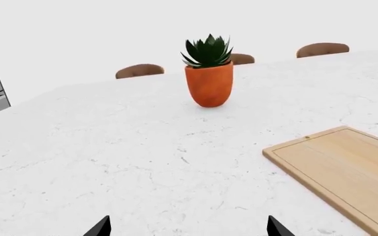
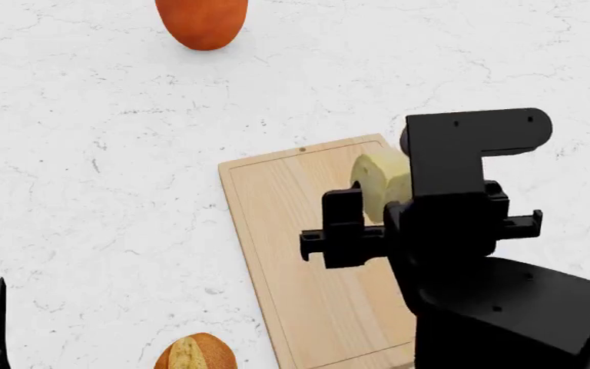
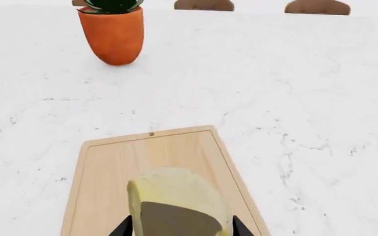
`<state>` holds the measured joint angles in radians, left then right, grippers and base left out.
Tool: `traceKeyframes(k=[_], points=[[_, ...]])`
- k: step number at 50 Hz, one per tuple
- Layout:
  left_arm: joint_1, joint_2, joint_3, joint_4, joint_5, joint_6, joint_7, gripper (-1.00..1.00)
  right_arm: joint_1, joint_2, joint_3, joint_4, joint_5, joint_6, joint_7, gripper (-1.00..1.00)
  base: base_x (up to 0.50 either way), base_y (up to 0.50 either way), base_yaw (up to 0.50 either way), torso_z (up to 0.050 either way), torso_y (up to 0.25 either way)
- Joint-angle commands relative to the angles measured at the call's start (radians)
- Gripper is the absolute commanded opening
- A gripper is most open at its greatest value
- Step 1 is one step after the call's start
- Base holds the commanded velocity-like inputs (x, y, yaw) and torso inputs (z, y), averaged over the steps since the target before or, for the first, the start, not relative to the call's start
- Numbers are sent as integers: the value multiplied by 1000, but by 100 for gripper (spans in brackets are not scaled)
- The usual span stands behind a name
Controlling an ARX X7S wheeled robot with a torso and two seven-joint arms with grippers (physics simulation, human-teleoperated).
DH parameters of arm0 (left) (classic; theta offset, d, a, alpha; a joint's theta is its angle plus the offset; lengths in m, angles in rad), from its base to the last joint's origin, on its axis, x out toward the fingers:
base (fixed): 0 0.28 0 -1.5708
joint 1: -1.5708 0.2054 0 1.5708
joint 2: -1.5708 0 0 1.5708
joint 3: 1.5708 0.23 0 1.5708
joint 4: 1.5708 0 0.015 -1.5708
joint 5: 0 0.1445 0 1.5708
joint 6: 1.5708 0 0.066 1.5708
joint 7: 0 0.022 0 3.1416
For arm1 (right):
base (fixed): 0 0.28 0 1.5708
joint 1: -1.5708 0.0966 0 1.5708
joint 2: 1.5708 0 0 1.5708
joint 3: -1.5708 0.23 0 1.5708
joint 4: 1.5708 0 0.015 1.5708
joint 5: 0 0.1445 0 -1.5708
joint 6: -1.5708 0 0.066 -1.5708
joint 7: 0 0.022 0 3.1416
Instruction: Place the bread and cheese on the cutting board.
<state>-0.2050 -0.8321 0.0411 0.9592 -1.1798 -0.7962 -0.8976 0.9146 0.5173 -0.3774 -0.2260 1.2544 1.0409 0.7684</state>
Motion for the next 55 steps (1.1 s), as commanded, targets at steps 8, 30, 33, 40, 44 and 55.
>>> traceKeyframes(k=[8,30,33,40,44,55], points=[[22,2,10,-14,28,17,19,100,118,-130,-208,436,-391,-287,-331,-100,0,0,0,0,0],[58,-5,3,-32,63,46,45,100,71,-206,-279,708,-474,-393,-442,-100,0,0,0,0,0],[56,-4,7,-33,66,46,45,100,64,-199,-287,701,-474,-384,-446,-100,0,0,0,0,0],[53,-1,14,-35,66,44,42,100,61,-186,-286,676,-463,-357,-432,-100,0,0,0,0,0],[58,-1,14,-38,71,49,45,100,52,-184,-287,673,-460,-349,-423,-100,0,0,0,0,0],[56,-3,18,-38,71,50,43,100,57,-169,-280,629,-443,-321,-405,100,0,0,0,0,0]])
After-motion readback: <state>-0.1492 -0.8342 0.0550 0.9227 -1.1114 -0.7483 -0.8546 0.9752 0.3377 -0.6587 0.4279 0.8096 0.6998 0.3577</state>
